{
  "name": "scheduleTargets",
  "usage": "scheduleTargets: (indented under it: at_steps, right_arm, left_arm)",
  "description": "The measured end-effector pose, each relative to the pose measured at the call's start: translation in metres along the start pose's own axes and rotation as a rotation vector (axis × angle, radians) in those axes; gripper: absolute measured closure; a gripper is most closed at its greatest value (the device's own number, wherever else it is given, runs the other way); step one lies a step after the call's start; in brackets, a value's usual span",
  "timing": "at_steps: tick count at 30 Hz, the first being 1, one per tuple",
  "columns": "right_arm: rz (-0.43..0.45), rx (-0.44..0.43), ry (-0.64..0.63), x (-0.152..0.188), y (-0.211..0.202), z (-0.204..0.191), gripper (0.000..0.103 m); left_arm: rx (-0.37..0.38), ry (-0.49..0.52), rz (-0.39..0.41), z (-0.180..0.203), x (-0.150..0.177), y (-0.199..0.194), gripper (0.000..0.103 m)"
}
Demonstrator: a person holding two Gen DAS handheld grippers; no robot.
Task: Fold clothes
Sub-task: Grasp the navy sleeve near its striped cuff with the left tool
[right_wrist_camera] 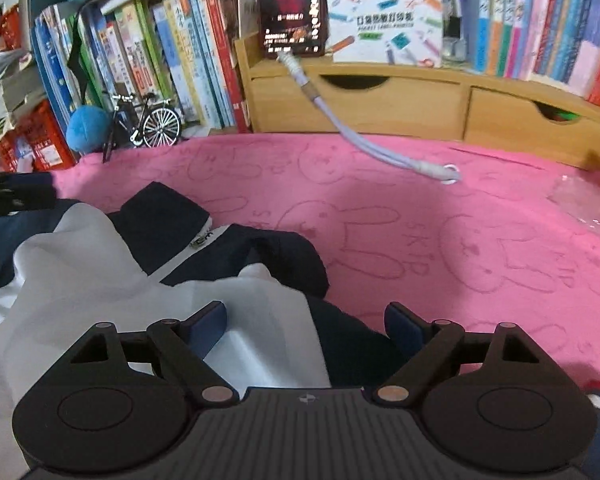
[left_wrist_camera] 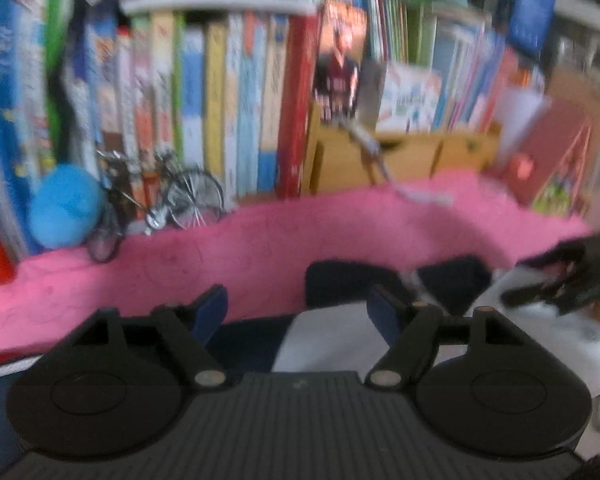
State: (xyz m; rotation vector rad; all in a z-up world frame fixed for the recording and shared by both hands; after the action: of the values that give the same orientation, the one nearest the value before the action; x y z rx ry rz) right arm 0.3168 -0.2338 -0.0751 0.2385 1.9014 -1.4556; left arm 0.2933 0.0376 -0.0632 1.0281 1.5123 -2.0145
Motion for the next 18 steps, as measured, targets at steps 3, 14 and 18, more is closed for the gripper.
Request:
scheduleTargets:
  at_steps: [3,14,18]
  right_arm:
    - [-0.024,-0.019,-0.026,0.001,0.012,-0.002,0.017]
    - [0.171,0.01,-0.238,-0.005,-0.004,-0.048,0.077]
    - [0.484,0.111,-0.358,-0.067,-0.041,-0.069,0.081]
  left_arm:
    - [0.033,-0.018,-0.076,-0.008,0.018,0.02,0.027]
    - [-0.023,0.132,0.031,0.026,0.016,-0.002,0.096]
    - [-0.12,0.135,0.263,0.008,-0.039,-0.049,0.098]
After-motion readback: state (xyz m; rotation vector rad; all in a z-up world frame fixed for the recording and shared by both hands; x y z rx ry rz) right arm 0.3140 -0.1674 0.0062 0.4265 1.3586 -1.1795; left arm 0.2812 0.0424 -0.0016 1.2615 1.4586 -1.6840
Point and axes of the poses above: each gripper's, at about its wrist camera, not at the fingertips, and y roughly the way its jaws point, z to its right, x to its underside, the point moved 8 cm from there along y, roughly the way its jaws point, and after that the axes turned 2 degrees about x, right-handed, at the moved point
